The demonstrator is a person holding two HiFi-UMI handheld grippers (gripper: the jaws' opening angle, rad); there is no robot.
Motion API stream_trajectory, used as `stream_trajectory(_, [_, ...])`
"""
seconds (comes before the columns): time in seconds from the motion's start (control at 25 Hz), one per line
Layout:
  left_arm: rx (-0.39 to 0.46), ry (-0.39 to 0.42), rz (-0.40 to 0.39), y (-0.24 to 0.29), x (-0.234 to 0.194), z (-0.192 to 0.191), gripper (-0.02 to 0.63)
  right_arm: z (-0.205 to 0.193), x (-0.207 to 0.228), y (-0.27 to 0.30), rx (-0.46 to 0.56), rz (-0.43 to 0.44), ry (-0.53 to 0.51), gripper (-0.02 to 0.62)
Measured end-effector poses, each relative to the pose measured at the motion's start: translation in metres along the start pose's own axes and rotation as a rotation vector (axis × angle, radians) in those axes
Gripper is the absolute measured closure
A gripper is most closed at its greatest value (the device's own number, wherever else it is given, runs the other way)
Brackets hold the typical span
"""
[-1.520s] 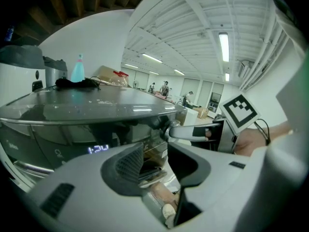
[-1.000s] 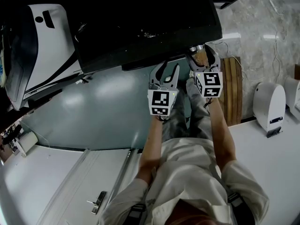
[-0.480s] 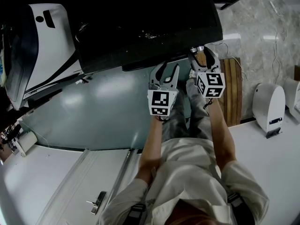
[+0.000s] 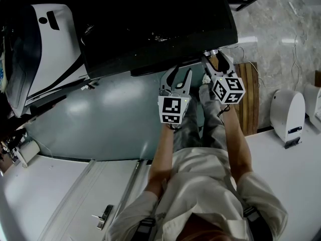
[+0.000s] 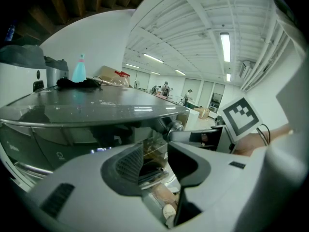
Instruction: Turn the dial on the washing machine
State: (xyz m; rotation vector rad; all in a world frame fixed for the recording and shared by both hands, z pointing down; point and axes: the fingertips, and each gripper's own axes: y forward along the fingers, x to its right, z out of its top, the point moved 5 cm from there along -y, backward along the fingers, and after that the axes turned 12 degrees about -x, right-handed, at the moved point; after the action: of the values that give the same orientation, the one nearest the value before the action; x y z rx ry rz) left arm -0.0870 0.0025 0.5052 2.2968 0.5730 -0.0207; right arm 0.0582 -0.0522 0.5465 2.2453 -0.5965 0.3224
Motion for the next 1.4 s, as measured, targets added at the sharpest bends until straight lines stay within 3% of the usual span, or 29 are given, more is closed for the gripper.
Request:
stream_trajectory(0.44, [0.001,0.010,-0.001,0.001,0.003,0.001,0.443,-0.003,0.004,0.000,0.025,0.081,0.136,0.323])
stream_trajectory(0.96, [0.007,0.009,0.002,-0.001,0.004,0.005,0.443,-0.006,0.010,0.001,0.070,0.213,0.372,0.324])
stream_trajectory(1.4, [0.008,0.012,0.007,-0.003,0.005,0.008,0.443,-0.008,0.012,0.003,0.087,0.280,0.483,0.322])
